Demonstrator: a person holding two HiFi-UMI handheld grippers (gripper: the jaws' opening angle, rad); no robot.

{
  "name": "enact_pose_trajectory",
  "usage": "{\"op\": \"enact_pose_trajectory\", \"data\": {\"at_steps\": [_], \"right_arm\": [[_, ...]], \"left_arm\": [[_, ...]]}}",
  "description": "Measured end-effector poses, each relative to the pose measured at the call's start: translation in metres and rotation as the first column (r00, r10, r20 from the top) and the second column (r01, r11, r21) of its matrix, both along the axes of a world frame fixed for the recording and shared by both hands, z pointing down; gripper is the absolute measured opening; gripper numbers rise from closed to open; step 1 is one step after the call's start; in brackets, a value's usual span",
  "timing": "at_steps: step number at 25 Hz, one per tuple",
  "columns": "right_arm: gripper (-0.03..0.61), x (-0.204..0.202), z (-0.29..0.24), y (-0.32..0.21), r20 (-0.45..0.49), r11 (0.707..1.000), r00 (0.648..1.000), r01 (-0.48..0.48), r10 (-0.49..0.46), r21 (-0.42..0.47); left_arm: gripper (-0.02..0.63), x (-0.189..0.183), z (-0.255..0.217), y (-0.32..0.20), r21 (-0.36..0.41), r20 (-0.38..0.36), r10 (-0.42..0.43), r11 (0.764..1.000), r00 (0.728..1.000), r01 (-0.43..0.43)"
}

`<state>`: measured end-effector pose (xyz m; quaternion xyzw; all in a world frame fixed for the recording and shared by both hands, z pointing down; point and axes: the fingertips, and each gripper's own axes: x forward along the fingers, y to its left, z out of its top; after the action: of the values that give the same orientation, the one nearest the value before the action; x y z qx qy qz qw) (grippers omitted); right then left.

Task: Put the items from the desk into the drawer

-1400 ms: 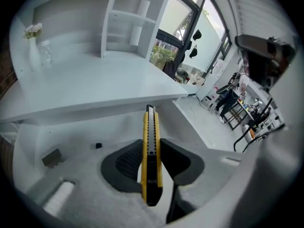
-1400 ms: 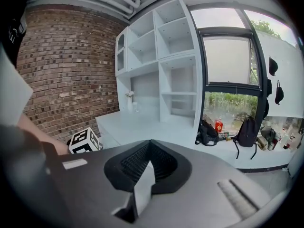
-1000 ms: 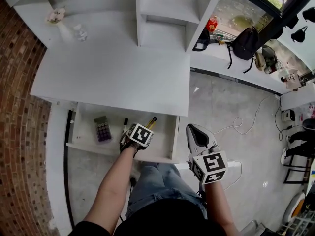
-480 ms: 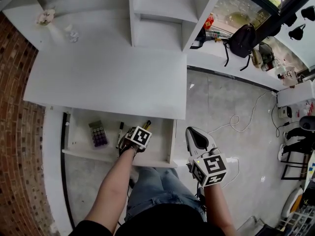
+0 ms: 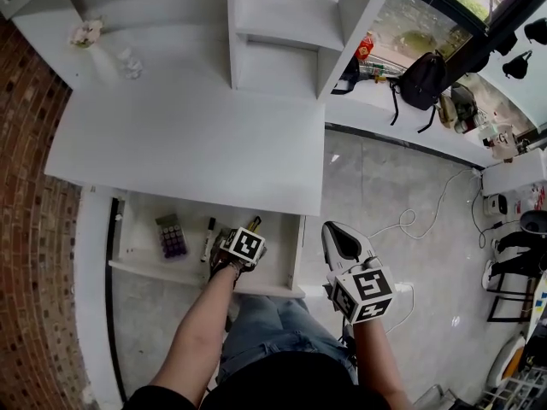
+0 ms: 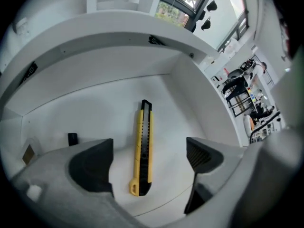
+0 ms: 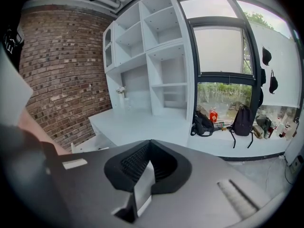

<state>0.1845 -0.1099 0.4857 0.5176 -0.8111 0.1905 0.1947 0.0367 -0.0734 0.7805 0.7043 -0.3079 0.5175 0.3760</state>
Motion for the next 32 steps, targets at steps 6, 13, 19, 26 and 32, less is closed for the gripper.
{"op": "enact_pose_trajectory", "data": {"at_steps": [6,13,19,26,32], "right_arm": [[0.009,-0.006,-0.006,-0.008,0.015,0.999,0.999,0.037,-0.038,0.020],[0.009,-0.027,-0.021,-0.013,0.035,0.996,0.996,0.077,-0.078,0.047],[0.009,-0.047,-0.047,-0.007,0.029,0.986,0.994,0.099,-0.103,0.131],[0.009,-0.064,-0.094,0.011,0.003,0.960,0.996,0.083,-0.087,0.266],[0.009,-0.073,-0.142,0.020,-0.038,0.910,0.993,0.118,-0.113,0.396]], "left_arm": [[0.606,-0.012,-0.039,-0.017,0.103,-0.068,-0.151,0.982,0.986,0.157],[0.606,-0.049,-0.105,-0.032,0.217,-0.229,-0.295,0.913,0.928,0.344],[0.606,-0.101,-0.173,-0.037,0.368,-0.320,-0.347,0.812,0.882,0.453],[0.601,-0.141,-0.255,-0.033,0.545,-0.401,-0.291,0.686,0.869,0.482],[0.531,-0.155,-0.333,-0.028,0.679,-0.456,-0.227,0.537,0.861,0.501]]}}
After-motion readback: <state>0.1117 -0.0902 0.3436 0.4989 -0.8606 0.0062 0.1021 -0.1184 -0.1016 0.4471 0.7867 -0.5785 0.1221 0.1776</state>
